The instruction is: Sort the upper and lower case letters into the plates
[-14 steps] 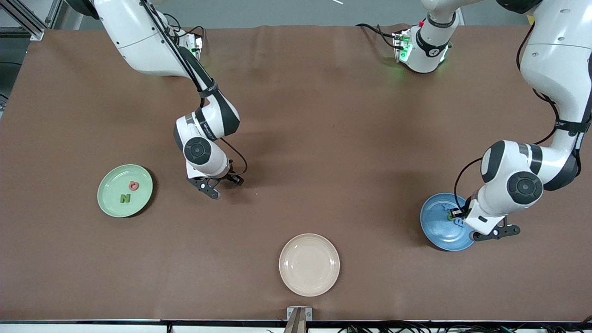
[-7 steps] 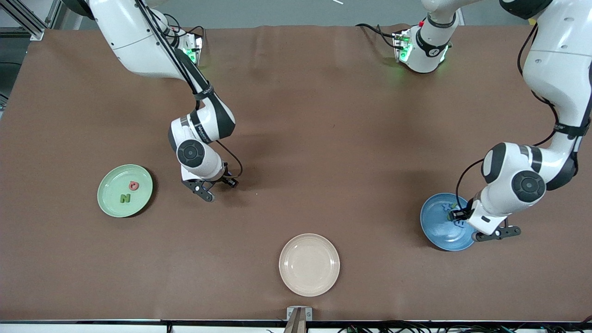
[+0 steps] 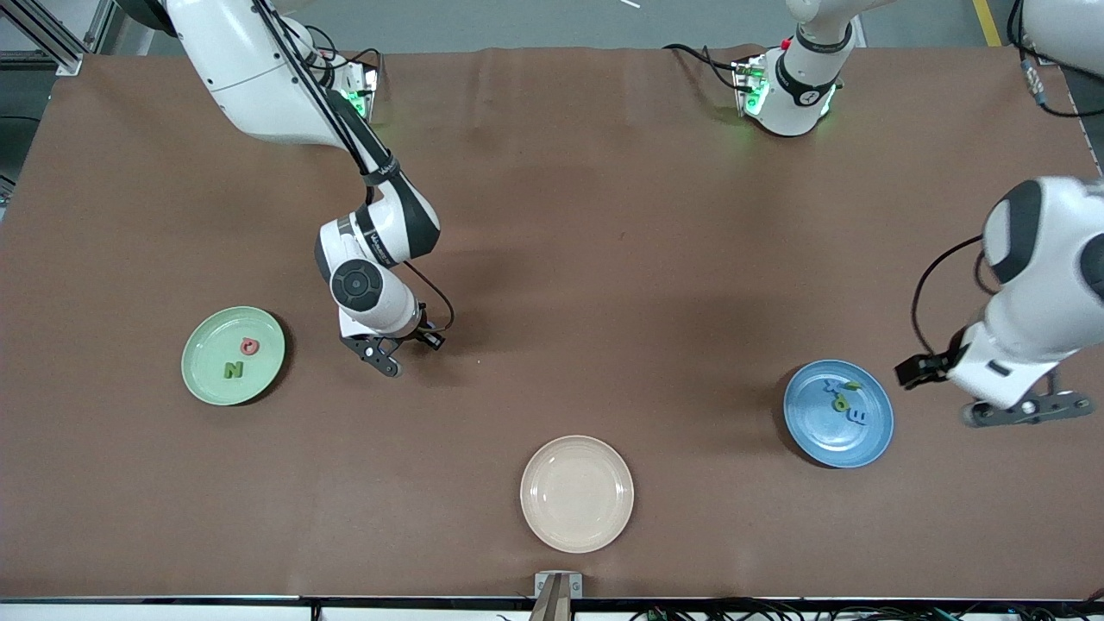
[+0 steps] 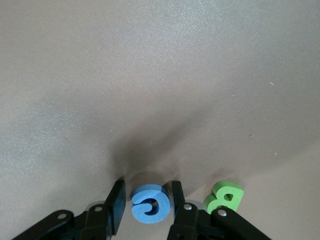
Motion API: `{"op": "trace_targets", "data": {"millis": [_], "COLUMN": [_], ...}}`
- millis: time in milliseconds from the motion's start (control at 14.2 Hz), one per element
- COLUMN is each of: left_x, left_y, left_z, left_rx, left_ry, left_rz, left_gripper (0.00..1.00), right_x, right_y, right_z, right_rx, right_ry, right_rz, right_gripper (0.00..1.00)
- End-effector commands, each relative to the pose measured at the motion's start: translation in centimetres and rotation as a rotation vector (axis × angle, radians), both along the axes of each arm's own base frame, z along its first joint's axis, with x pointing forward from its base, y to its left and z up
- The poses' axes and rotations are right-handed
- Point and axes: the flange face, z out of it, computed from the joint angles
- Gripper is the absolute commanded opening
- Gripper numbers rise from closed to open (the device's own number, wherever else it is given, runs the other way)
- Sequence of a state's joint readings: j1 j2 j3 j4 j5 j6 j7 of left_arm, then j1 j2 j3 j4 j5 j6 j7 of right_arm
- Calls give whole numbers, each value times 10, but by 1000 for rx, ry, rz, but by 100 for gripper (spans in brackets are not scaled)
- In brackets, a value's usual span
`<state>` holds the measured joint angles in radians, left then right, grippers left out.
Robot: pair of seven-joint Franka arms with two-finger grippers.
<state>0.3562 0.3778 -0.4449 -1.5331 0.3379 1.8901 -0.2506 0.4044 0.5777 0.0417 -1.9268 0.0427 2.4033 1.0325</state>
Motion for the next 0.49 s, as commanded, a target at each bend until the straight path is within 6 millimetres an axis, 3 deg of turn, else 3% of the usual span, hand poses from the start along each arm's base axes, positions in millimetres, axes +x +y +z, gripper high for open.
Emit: {"op": "trace_targets", "data": {"millis": [0, 211, 422], "left_x": [-8, -28, -45], "left_y": [11, 5, 8], "left_z": [48, 91, 118], "left_rx": [-9, -14, -62], "left_ry": [51, 41, 45], "left_rz": [17, -21, -50], "left_gripper": [100, 100, 100], "right_x": [-8, -8, -8], "right_y": [-2, -1, 6], "right_z": [-5, -5, 4], "right_rx": [1, 3, 4], "right_ry": [19, 13, 10], "right_rz": [4, 5, 12], "right_gripper": [32, 20, 15]}}
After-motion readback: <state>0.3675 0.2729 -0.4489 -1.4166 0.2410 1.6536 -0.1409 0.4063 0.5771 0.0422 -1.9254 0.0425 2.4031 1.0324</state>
